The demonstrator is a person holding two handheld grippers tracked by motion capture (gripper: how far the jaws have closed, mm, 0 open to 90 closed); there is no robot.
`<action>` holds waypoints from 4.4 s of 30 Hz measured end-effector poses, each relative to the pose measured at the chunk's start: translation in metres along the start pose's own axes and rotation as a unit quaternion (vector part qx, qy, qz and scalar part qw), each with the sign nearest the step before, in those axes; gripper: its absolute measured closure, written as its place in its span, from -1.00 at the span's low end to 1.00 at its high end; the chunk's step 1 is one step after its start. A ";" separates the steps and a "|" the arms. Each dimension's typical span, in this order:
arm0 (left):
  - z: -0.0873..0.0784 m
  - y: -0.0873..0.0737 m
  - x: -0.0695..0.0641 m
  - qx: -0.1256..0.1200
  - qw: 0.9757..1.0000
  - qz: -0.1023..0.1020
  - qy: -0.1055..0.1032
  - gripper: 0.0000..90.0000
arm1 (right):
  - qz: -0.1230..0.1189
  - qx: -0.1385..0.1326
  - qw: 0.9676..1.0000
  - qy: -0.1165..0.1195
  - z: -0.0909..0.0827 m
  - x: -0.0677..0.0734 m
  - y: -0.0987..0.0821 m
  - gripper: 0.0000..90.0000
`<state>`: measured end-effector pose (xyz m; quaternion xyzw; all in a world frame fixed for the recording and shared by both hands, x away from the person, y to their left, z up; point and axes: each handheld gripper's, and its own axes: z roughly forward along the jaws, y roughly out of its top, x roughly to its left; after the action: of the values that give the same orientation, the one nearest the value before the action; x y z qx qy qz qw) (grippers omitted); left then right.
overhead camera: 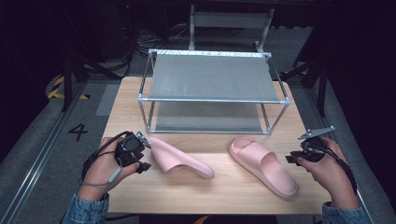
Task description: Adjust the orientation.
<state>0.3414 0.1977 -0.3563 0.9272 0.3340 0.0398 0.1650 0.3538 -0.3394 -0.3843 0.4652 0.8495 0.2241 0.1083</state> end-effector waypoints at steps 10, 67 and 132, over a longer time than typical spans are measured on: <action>-0.003 0.015 -0.014 -0.032 0.999 0.027 -0.029 0.88 | -0.002 0.004 1.000 0.006 0.002 0.003 -0.004 0.49; 0.042 0.089 -0.025 -0.153 0.986 0.063 -0.019 0.28 | 0.052 -0.002 0.999 0.003 -0.022 0.002 -0.060 0.37; 0.061 0.042 0.003 -0.117 0.986 -0.118 0.018 0.40 | 0.018 0.008 1.000 0.022 0.005 0.009 -0.029 0.33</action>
<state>0.3804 0.1527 -0.4001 0.8546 0.4372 0.0755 0.2699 0.3297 -0.3439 -0.4022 0.4762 0.8449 0.2294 0.0822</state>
